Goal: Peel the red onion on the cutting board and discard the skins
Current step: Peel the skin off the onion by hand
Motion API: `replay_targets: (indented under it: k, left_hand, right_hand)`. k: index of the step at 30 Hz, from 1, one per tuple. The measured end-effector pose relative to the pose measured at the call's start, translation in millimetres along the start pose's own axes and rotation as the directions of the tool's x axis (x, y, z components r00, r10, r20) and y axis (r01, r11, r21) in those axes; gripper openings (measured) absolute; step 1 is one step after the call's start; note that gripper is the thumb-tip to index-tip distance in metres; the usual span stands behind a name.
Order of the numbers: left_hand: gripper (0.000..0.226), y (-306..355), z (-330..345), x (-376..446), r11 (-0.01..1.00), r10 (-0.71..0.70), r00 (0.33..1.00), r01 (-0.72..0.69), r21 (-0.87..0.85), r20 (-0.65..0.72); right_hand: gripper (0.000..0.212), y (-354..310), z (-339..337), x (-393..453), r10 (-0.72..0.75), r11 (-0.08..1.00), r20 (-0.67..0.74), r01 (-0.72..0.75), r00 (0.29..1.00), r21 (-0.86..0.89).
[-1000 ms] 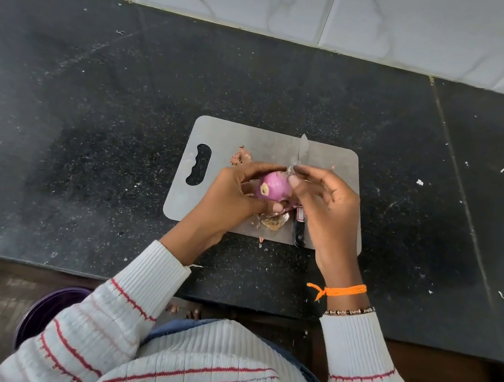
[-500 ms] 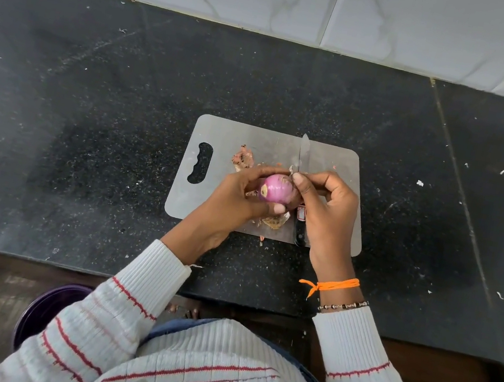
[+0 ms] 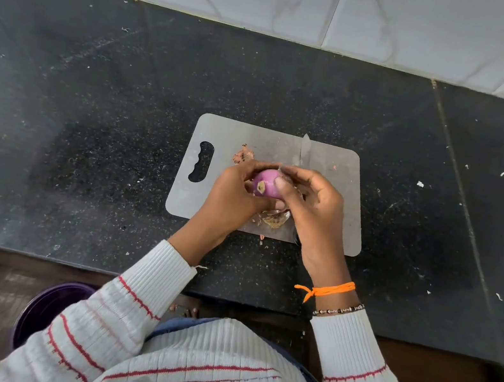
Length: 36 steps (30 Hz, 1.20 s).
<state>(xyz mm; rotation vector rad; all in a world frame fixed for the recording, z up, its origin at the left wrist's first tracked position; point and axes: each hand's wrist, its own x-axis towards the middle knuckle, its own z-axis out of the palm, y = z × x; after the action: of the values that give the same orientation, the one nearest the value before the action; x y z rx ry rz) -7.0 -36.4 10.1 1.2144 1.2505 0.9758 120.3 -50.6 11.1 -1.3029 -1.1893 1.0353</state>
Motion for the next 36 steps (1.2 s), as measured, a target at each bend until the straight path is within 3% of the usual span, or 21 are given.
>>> replay_targets:
  k: [6, 11, 14, 17, 19, 20, 24, 29, 33, 36]
  left_hand:
    - [0.060, -0.6, 6.1, -4.5, 0.998, 0.059, 0.997, -0.057, 0.036, -0.044]
    - [0.055, -4.4, 3.5, -5.3, 0.999, 0.021, 0.999, -0.022, -0.030, -0.035]
    - [0.056, -3.1, 4.0, -4.5, 0.996, -0.008, 1.000, 0.008, -0.091, 0.003]
    - [0.058, -2.0, 4.4, -1.9, 0.994, -0.005, 1.000, 0.007, -0.113, 0.019]
    - [0.058, -2.7, 3.9, -1.1, 0.992, -0.005, 1.000, 0.007, -0.128, 0.014]
    - [0.056, -3.2, 4.1, -0.8, 0.992, -0.004, 1.000, 0.006, -0.129, 0.017]
    - [0.044, -3.9, 4.5, -3.1, 0.985, -0.021, 0.999, 0.029, -0.170, 0.051]
    - [0.049, -9.3, 3.8, -4.7, 0.960, -0.052, 0.993, 0.079, -0.270, 0.105]
    - [0.046, -3.9, -0.5, -3.1, 0.849, -0.131, 0.973, 0.208, -0.485, 0.188]
    - [0.046, -4.1, -3.0, -1.5, 0.809, -0.149, 0.971, 0.229, -0.541, 0.189]
  right_hand:
    - [0.006, 2.3, 8.6, 3.6, 0.004, 1.000, -0.198, -0.003, 0.980, 0.008]
    - [0.012, 6.3, 7.9, 6.8, -0.030, 0.995, -0.207, 0.008, 0.978, -0.103]
    - [0.012, 11.0, -0.7, 9.7, 0.020, 0.997, -0.269, -0.041, 0.963, -0.072]
    - [0.013, 6.0, -3.9, 6.2, 0.072, 0.997, -0.220, -0.063, 0.973, 0.049]
    - [0.003, -0.2, 0.3, 1.4, 0.063, 0.998, -0.121, -0.059, 0.991, 0.037]
    - [0.008, -1.4, 2.7, -0.5, 0.057, 0.998, -0.093, -0.057, 0.994, 0.009]
    - [0.010, -1.5, 7.8, 0.9, 0.064, 0.998, -0.131, -0.061, 0.989, 0.033]
    - [0.020, 1.7, 4.8, 10.6, 0.075, 0.997, -0.129, -0.077, 0.989, -0.015]
    - [0.017, 4.5, -4.8, 8.8, 0.068, 0.997, -0.085, -0.064, 0.994, 0.053]
    - [0.011, 0.3, -6.0, 3.8, 0.018, 1.000, 0.001, -0.018, 1.000, 0.025]
